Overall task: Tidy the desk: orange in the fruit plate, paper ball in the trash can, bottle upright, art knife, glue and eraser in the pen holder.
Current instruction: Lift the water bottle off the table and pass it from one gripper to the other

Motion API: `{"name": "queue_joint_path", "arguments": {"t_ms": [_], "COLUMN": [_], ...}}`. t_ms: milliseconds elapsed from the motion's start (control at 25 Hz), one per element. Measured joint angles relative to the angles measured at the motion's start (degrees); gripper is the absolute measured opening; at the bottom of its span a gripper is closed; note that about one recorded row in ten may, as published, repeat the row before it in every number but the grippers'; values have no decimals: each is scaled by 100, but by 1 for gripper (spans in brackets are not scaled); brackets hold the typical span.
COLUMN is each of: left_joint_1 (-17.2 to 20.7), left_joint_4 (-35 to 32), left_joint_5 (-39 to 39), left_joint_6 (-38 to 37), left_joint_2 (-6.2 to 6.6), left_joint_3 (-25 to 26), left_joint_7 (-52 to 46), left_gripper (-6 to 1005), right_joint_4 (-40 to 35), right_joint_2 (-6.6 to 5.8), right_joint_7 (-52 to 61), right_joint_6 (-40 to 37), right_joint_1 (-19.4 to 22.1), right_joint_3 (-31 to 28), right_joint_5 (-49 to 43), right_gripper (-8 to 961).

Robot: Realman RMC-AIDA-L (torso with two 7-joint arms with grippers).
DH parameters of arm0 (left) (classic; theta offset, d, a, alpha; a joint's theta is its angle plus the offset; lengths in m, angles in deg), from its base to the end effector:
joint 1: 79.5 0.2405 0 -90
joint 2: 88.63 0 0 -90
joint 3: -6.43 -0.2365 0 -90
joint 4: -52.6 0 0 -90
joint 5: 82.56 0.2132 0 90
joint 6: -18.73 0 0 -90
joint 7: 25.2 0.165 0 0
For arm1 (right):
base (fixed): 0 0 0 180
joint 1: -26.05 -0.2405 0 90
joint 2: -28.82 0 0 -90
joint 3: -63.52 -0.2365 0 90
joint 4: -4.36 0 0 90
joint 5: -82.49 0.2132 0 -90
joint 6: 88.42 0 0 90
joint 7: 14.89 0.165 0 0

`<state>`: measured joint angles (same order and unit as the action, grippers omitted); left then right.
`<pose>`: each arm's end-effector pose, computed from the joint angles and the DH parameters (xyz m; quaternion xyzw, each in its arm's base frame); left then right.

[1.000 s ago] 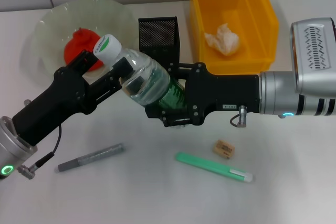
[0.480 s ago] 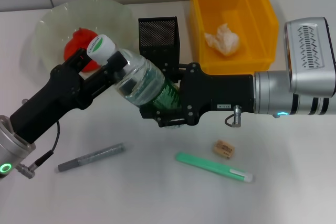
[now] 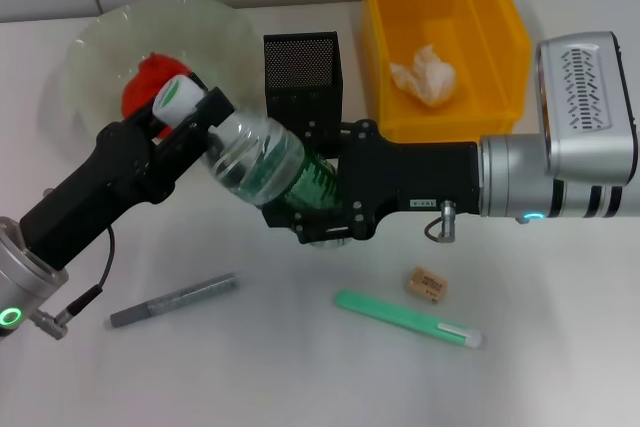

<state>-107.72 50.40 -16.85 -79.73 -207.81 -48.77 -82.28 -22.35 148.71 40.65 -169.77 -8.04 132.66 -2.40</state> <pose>-0.2219 0.2847 -0.0352 -0.7805 -0.2730 -0.5361 0.1703 0.1775 0.3253 -0.0747 -0.9481 0.0332 0.3006 0.0987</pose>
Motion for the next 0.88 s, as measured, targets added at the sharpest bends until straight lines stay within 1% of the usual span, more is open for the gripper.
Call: {"name": "queue_joint_path", "arguments": {"t_ms": [80, 320, 560, 880], "left_joint_1": [0, 1, 1, 1], "left_joint_4": [0, -3, -42, -50], "left_joint_5": [-26, -39, -22, -11], "left_joint_6": [0, -4, 74, 65], "left_joint_2": [0, 0, 1, 0], "left_joint_3": [0, -5, -39, -43], "left_joint_7": [-7, -28, -99, -100], "left_gripper": [612, 487, 441, 442], "right_joint_4": [0, 0, 0, 0], "right_joint_2": [0, 0, 0, 0], "right_joint_7": [0, 0, 0, -9], "right_joint_6": [19, 24, 26, 23], "right_joint_1": [-1, -7, -9, -9], "right_joint_3": [56, 82, 81, 88], "right_joint_5": [36, 52, 56, 73], "right_gripper": [806, 808, 809, 811]}}
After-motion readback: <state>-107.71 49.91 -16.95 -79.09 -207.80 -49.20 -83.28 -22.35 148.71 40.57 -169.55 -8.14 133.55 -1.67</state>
